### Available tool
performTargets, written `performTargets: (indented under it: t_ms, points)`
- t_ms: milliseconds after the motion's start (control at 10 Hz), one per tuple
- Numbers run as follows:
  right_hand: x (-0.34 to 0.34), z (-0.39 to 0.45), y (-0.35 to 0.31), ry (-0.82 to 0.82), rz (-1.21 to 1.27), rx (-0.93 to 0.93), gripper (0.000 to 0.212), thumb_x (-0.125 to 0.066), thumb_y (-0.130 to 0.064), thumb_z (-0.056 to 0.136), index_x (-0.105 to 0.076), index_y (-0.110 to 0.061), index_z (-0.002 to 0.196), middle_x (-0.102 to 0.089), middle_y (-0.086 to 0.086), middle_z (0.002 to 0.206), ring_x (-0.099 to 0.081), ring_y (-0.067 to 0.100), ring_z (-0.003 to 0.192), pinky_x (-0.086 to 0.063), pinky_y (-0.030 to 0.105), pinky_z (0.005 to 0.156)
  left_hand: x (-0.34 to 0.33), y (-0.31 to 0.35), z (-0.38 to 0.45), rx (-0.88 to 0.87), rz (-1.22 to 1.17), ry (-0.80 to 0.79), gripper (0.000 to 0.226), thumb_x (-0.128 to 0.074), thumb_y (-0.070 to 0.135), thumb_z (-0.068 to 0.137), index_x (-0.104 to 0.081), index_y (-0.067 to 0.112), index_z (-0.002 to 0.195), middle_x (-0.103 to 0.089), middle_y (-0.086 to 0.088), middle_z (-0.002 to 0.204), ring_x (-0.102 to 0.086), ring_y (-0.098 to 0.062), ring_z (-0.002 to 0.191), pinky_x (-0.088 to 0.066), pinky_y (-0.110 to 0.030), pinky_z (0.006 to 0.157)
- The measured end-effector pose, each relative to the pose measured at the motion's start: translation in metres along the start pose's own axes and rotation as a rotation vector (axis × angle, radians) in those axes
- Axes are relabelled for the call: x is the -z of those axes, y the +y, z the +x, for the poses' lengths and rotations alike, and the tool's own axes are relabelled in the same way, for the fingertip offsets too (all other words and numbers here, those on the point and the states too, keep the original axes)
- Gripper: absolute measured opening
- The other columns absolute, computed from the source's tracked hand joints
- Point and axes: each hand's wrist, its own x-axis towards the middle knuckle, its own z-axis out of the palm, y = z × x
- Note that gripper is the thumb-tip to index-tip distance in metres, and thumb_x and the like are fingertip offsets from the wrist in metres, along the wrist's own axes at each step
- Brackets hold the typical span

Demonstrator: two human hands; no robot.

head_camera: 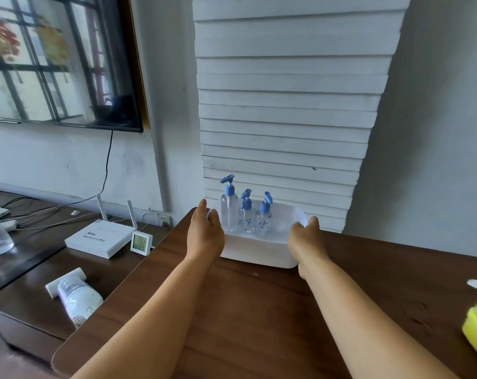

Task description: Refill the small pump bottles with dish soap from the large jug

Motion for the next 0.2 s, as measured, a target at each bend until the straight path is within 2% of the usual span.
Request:
performTargets:
  t_ms: [100,200]
  points:
    - [0.0,-0.003,-0.001,0.04,-0.089,0.096,0.054,-0.028,-0.018,0.098,-0.012,-0.013,0.149,-0.019,0.005,0.156,-0.025,0.025,0.141,-0.03,0.041,0.11,0.005,0.014,-0.008,-0.048,0.034,0.04,0.05,-0.027,0.02,0.097,-0.024,0.015,0.147,-0.049,-0.014,0.138,-0.045,-0.029,0.13,-0.037,-0.046,0.106]
    - [0.003,-0.009,-0.005,0.035,-0.124,0.181,0.055,-0.026,-0.02,0.099,-0.007,-0.016,0.151,-0.008,0.004,0.159,-0.01,0.022,0.146,-0.016,0.043,0.118,0.009,0.031,-0.021,-0.102,0.015,0.088,0.049,-0.028,0.017,0.098,-0.025,0.015,0.147,-0.039,-0.006,0.148,-0.042,-0.027,0.132,-0.035,-0.044,0.109]
